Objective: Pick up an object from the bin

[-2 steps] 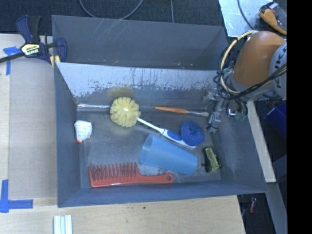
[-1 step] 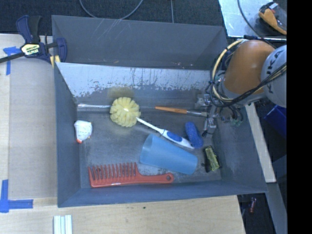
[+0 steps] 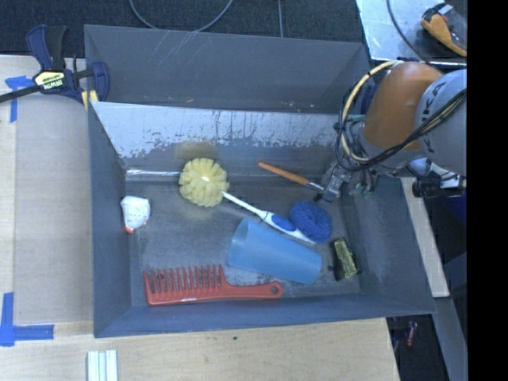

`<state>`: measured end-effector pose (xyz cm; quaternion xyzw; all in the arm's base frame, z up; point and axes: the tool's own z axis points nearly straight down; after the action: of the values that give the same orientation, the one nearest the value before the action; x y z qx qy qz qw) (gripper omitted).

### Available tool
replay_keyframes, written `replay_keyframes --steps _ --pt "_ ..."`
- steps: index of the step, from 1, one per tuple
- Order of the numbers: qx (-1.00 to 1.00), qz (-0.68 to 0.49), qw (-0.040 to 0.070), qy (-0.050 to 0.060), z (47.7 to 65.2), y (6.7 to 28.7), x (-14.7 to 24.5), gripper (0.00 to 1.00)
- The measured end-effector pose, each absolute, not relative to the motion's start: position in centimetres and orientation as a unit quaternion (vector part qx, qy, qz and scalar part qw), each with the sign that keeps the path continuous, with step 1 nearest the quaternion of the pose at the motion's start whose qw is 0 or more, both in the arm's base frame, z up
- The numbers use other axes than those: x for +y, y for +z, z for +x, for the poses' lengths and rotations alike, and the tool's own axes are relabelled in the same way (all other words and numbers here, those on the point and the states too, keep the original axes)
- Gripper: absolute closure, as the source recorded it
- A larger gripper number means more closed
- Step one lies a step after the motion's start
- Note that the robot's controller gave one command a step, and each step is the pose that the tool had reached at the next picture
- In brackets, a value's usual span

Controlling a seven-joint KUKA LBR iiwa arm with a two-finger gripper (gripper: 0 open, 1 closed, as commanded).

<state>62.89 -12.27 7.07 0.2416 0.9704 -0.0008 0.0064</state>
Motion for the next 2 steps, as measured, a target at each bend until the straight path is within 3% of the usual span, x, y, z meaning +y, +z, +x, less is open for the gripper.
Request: replay_keyframes --steps 1,2 --pt "0.971 0.241 0.006 -0.001 62.9 7.1 -12.3 1.0" --pt "0.971 0.241 0.007 -0.001 62.9 12.3 -12.3 1.0"
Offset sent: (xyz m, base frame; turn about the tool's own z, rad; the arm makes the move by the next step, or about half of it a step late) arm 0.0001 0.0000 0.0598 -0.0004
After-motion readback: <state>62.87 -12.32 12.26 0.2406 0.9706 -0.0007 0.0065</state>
